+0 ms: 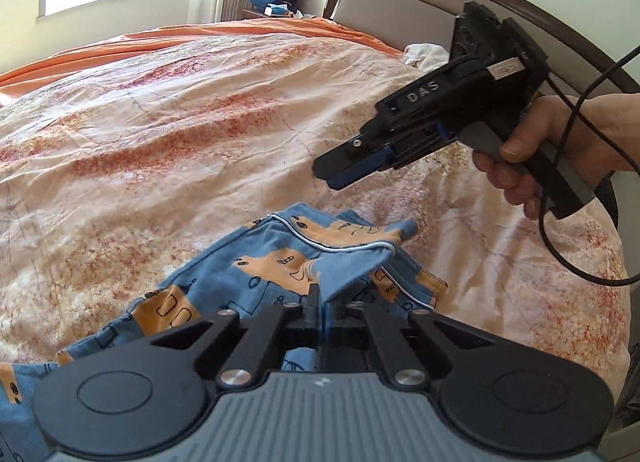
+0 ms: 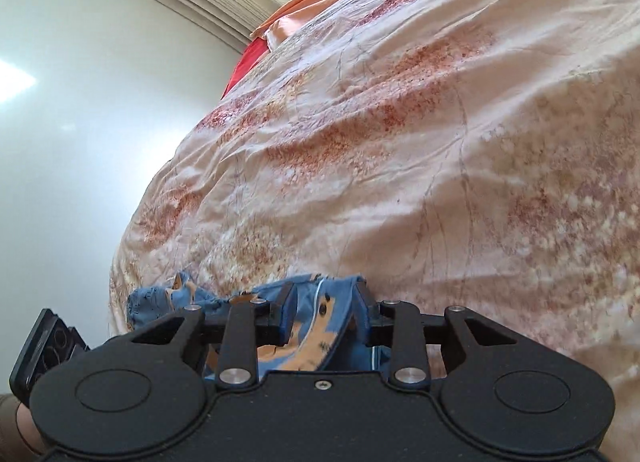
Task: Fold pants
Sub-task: 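Fold the cuffs onto the waistband with the right tool while the left tool holds the waistband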
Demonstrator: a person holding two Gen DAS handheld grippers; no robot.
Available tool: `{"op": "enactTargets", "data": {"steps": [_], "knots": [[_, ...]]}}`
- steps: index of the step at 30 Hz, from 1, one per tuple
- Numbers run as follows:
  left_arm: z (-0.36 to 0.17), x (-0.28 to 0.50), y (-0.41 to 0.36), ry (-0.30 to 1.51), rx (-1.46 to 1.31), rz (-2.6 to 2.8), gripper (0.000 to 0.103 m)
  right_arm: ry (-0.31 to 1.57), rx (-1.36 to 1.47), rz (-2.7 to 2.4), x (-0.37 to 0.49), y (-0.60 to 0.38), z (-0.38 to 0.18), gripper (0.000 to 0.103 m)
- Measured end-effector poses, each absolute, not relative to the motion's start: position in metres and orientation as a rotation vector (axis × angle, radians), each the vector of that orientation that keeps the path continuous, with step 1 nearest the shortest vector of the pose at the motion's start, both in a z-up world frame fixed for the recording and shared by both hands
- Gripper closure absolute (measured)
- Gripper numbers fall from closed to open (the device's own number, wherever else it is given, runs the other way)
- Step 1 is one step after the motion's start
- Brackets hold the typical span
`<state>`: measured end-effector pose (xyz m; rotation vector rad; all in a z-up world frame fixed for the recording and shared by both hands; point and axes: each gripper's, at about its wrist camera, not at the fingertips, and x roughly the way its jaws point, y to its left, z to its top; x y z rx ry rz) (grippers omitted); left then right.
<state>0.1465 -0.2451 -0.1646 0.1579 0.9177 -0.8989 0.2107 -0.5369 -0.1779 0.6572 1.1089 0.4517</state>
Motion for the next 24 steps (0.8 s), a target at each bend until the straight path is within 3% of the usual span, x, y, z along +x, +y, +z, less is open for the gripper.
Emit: {"op": "enactTargets", "data": {"steps": [7,9,10,11,19,24], "knots": [[-0.169,0.139,-0.249,0.916,0.16,-0.871,0.103,1.313,0.667,0.514,0.246,-0.519,-0.227,0.069],[-0.17,0.134,-0.252,0.909,0.179,-0.87,0.103,1.292,0.685,0.528,0.248,-0.519,-0.229,0.072],[-0.169,0.132,-0.254,0.905,0.185,-0.872,0.103,1.271,0.678,0.531,0.248,-0.519,-0.226,0.088],[-0.167,0.129,-0.256,0.896,0.192,-0.875,0.103,1.236,0.659,0.543,0.247,-0.518,-0.219,0.09],[-0.145,0.094,-0.272,0.805,0.231,-0.958,0.103,1.074,0.636,0.617,0.212,-0.535,-0.158,0.094],[-0.179,0.087,-0.288,0.849,0.299,-0.947,0.102,1.116,0.542,0.498,0.192,-0.551,-0.171,0.095]]}}
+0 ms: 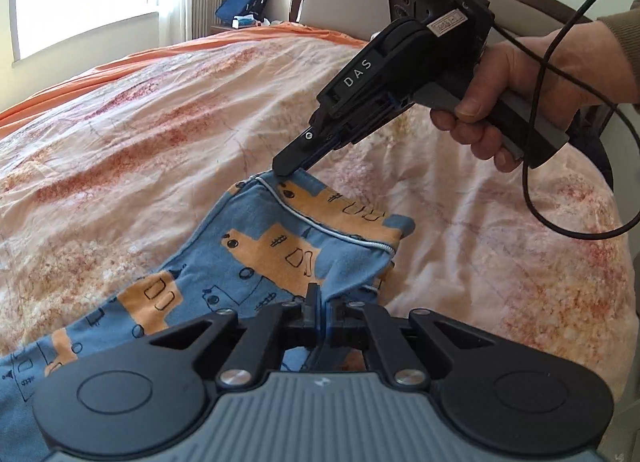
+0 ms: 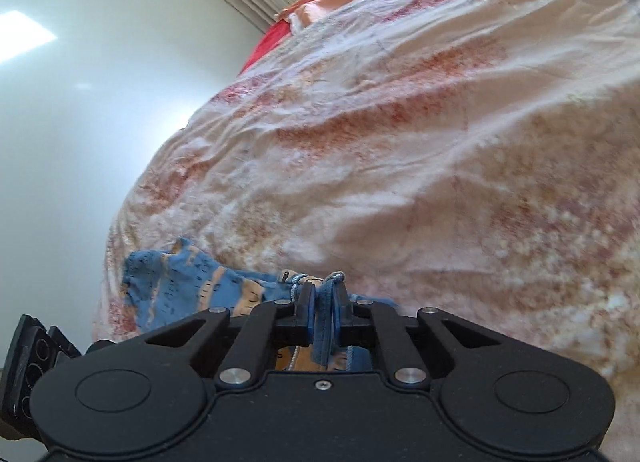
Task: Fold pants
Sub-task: 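Fold the cuffs onto the waistband with the right tool while the left tool holds the waistband, then open both tools and lift them away from the folded pants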
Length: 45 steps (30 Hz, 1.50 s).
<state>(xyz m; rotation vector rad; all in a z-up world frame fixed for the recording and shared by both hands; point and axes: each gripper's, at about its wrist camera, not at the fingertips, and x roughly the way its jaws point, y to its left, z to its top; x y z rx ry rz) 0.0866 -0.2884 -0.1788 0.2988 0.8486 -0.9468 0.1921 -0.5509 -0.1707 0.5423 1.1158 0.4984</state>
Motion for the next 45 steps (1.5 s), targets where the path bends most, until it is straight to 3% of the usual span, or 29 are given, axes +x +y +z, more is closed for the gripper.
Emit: {"op": "enactTargets", "data": {"steps": [6,9,10,13,18,20,23,25,27,28,29,30,36,45], "knots": [[-0.208,0.085,-0.298,0.892,0.353,-0.916,0.101,1.116,0.502,0.417,0.187,-0.549,-0.199,0.099],[-0.209,0.074,-0.299,0.888,0.393,-0.937,0.088,1.118,0.415,0.404,0.184,-0.543,-0.199,0.098],[-0.207,0.066,-0.298,0.888,0.402,-0.953,0.078,1.121,0.385,0.394,0.182,-0.541,-0.199,0.095],[-0.205,0.049,-0.299,0.883,0.426,-0.995,0.065,1.08,0.298,0.373,0.172,-0.54,-0.186,0.086],[-0.206,0.039,-0.294,0.912,0.401,-0.993,0.059,1.029,0.298,0.426,0.159,-0.529,-0.167,0.079],[-0.207,0.036,-0.287,0.922,0.407,-0.99,0.059,1.036,0.288,0.447,0.159,-0.521,-0.169,0.07],[-0.199,0.032,-0.264,0.915,0.42,-0.975,0.053,1.124,0.151,0.419,0.167,-0.504,-0.186,0.07],[-0.189,0.033,-0.234,0.898,0.409,-0.925,0.039,1.129,0.154,0.354,0.172,-0.504,-0.19,0.068],[-0.184,0.042,-0.195,0.902,0.373,-0.825,0.029,1.079,0.193,0.303,0.174,-0.507,-0.18,0.053],[-0.183,0.049,-0.172,0.915,0.343,-0.763,0.028,1.055,0.209,0.3,0.175,-0.506,-0.175,0.032],[-0.184,0.056,-0.15,0.934,0.314,-0.702,0.027,1.037,0.236,0.315,0.177,-0.504,-0.17,0.018],[-0.187,0.065,-0.124,0.961,0.287,-0.621,0.027,1.025,0.273,0.355,0.18,-0.501,-0.165,0.016],[-0.201,0.094,0.002,1.074,0.216,-0.395,0.027,1.054,0.223,0.634,0.219,-0.412,-0.145,0.012],[-0.171,0.091,0.052,0.961,0.172,-0.439,0.024,1.071,0.137,0.931,0.294,-0.228,-0.146,0.012]]}}
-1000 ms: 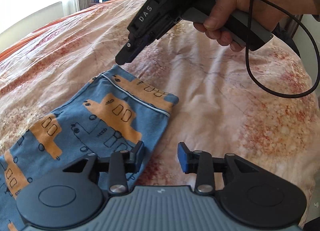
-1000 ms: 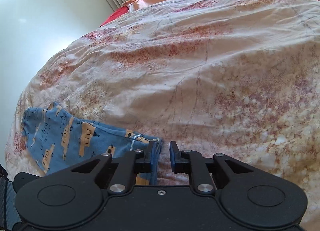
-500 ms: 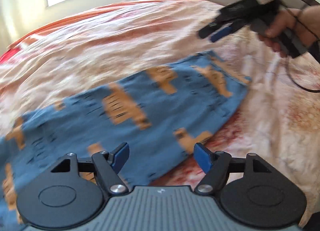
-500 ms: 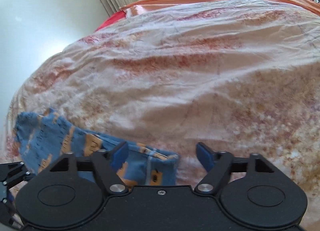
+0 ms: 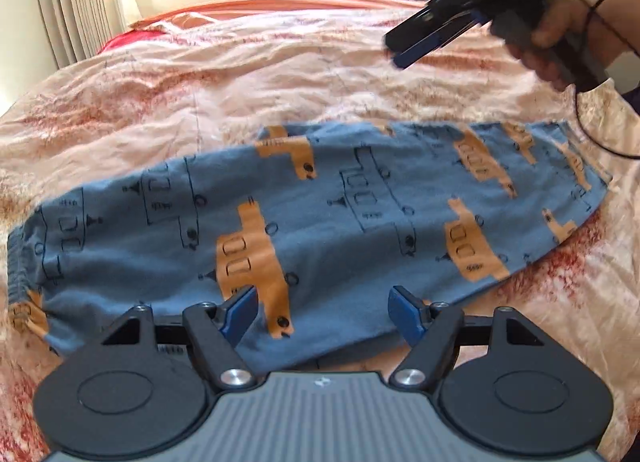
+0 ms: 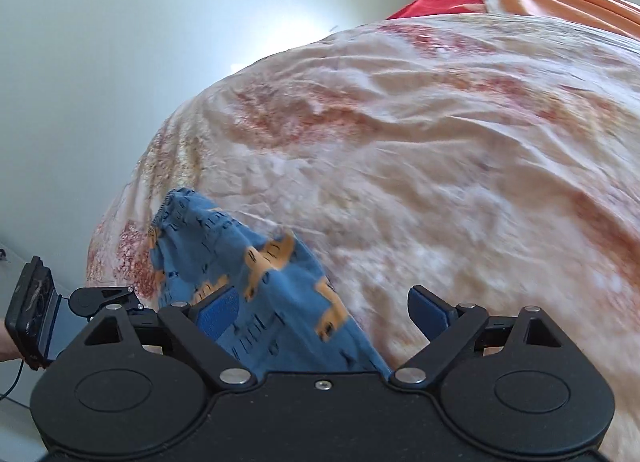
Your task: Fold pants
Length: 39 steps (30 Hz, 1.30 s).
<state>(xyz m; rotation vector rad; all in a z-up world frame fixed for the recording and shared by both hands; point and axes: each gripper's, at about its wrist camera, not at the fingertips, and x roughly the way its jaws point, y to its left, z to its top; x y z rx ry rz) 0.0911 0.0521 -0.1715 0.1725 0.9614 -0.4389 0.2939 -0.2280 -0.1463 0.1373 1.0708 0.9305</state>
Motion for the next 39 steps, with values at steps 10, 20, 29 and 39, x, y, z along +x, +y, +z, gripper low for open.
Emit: {"op": "enactTargets", "data": {"steps": [10,20,29,39], "knots": [[-0.193,0.136,0.066,0.97,0.113,-0.498,0.024,1.191,-0.127,1.089,0.338,-0.108,-0.181,0.063],[-0.208,0.127,0.074,0.988,0.124,-0.531,0.021,1.222,-0.334,1.189,0.327,-0.083,-0.193,0.098],[-0.218,0.118,0.075,1.002,0.142,-0.522,0.016,1.087,-0.478,1.113,0.324,-0.08,-0.189,0.1],[-0.208,0.122,0.086,1.015,0.096,-0.481,0.016,1.05,-0.166,1.083,0.311,-0.117,-0.157,0.063]]}}
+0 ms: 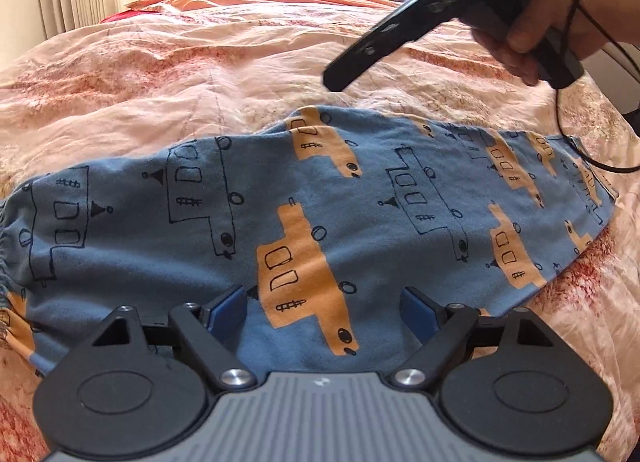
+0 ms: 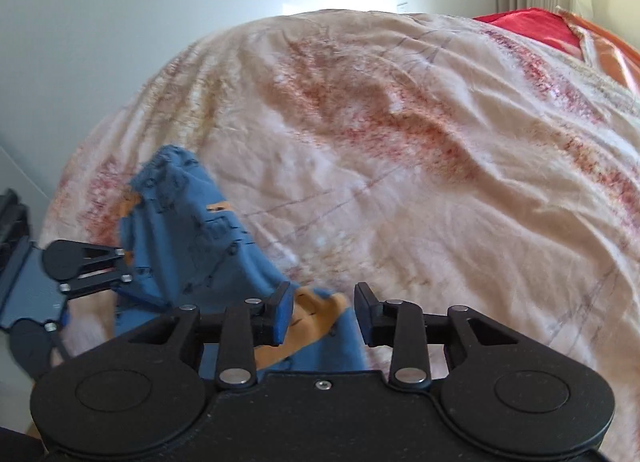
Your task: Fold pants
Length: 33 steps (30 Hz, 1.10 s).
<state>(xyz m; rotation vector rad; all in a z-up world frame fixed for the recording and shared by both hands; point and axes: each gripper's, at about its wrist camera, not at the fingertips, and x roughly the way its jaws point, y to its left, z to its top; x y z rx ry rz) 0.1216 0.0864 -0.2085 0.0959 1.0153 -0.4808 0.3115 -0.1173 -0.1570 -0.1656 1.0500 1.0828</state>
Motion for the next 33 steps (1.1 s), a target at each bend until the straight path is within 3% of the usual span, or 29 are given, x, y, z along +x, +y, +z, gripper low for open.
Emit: {"op": "enactTargets", "data": {"steps": [2,4,6,7,8,9,11,14,22,26,33], "knots": [[-0.214,0.121,0.088,1.028,0.112,-0.486,0.015,1.123,-0.04,1.165,0.303,-0.127,-0.161,0.049],[-0.216,0.119,0.087,1.027,0.142,-0.496,0.013,1.205,0.016,1.187,0.294,-0.135,-0.173,0.046],[-0.216,0.117,0.084,1.029,0.17,-0.499,0.013,1.252,-0.029,1.1,0.291,-0.144,-0.189,0.049],[-0.215,0.117,0.083,1.032,0.176,-0.496,0.013,1.229,-0.075,0.993,0.29,-0.154,-0.195,0.06],[-0.213,0.118,0.082,1.038,0.176,-0.49,0.013,1.216,-0.073,0.896,0.293,-0.165,-0.196,0.061],[-0.211,0.118,0.081,1.04,0.173,-0.482,0.013,1.199,-0.032,0.825,0.296,-0.177,-0.195,0.056],[-0.205,0.119,0.08,1.034,0.149,-0.472,0.013,1.133,0.08,0.769,0.294,-0.198,-0.185,0.036],[-0.196,0.12,0.077,1.022,0.076,-0.508,0.014,1.134,0.251,0.893,0.282,-0.205,-0.177,0.02],[-0.215,0.069,0.073,1.127,0.302,-0.663,0.012,1.275,0.274,0.9,0.235,-0.211,-0.196,0.019],[-0.196,0.065,0.091,1.104,0.107,-0.642,0.018,1.237,0.314,0.845,0.218,-0.233,-0.189,0.014],[-0.203,0.114,0.067,1.114,-0.133,-0.557,0.011,1.2,0.396,0.659,0.198,-0.273,-0.193,0.013]]}}
